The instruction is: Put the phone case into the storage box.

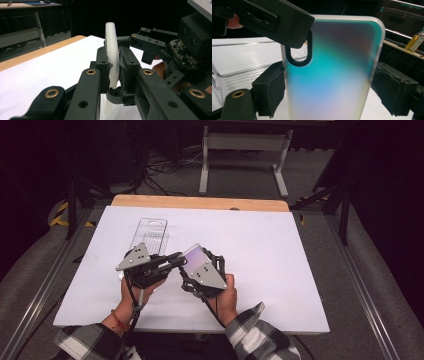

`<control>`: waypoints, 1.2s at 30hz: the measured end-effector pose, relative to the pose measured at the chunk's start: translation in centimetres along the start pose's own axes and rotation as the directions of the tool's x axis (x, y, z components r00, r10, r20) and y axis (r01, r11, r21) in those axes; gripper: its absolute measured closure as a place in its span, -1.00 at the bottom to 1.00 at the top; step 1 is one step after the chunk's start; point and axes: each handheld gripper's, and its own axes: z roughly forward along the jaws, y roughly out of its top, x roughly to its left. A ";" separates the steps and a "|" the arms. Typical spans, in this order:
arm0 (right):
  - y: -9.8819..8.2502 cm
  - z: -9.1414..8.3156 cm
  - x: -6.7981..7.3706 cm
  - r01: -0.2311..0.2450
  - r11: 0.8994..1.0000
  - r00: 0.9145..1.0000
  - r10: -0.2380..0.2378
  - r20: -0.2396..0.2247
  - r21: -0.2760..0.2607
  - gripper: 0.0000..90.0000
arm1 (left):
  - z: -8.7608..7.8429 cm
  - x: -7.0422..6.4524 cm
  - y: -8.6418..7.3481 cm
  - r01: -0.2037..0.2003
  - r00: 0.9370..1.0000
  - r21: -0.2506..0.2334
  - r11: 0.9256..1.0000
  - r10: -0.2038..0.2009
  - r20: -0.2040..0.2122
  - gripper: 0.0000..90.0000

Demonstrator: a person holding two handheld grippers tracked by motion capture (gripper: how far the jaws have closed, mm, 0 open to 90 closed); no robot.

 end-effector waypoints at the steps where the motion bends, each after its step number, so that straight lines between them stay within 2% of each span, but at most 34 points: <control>1: 0.0 0.0 0.0 -0.003 1.000 1.000 0.003 -0.001 0.001 -0.63 | -0.1 0.0 0.1 -0.010 1.000 0.001 1.000 0.010 -0.002 0.77; 7: 0.1 0.0 0.1 0.003 1.000 1.000 -0.003 -0.018 0.001 -0.64 | -0.4 -0.1 0.3 -0.032 0.999 0.018 0.999 0.032 0.002 0.77; 10: 0.1 0.0 0.1 0.000 1.000 0.999 0.000 -0.034 0.009 -0.65 | -0.4 -0.1 0.4 -0.045 0.999 0.009 0.999 0.045 -0.006 0.77; 11: 0.1 0.0 0.1 0.001 1.000 0.999 0.000 -0.038 0.009 -0.66 | -0.6 0.0 0.5 -0.050 0.999 0.023 0.998 0.050 -0.001 0.77; 13: 0.1 0.0 0.0 0.003 1.000 0.999 -0.002 -0.041 0.015 -0.69 | -0.7 0.0 0.5 -0.051 0.999 0.008 0.999 0.051 -0.015 0.77; 15: 0.1 0.0 -0.1 0.000 1.000 0.999 0.001 -0.044 0.020 -0.71 | -1.0 0.2 0.6 -0.055 0.998 0.015 0.998 0.055 -0.018 0.78; 22: -0.3 -0.2 -0.8 -0.037 0.999 0.998 0.039 -0.058 0.036 -0.71 | -1.7 0.7 0.7 -0.054 0.998 0.000 0.999 0.054 -0.033 0.78; 26: -0.4 -0.4 -1.0 -0.027 0.999 0.998 0.030 -0.063 0.042 -0.71 | -1.9 0.8 0.7 -0.053 0.998 0.006 0.999 0.053 -0.031 0.78; 29: -0.6 -0.9 -1.5 -0.014 0.998 0.997 0.019 -0.078 0.057 -0.70 | -2.1 0.9 0.8 -0.060 0.998 0.009 0.998 0.060 -0.034 0.77; 32: -1.1 -1.3 -2.1 -0.028 0.997 0.997 0.033 -0.077 0.070 -0.70 | -2.3 1.0 0.9 -0.068 0.997 0.018 0.998 0.069 -0.033 0.77; 36: -2.1 -2.1 -3.4 -0.039 0.995 0.997 0.045 -0.064 0.096 -0.69 | -2.6 1.1 1.0 -0.078 0.996 0.015 0.997 0.078 -0.035 0.78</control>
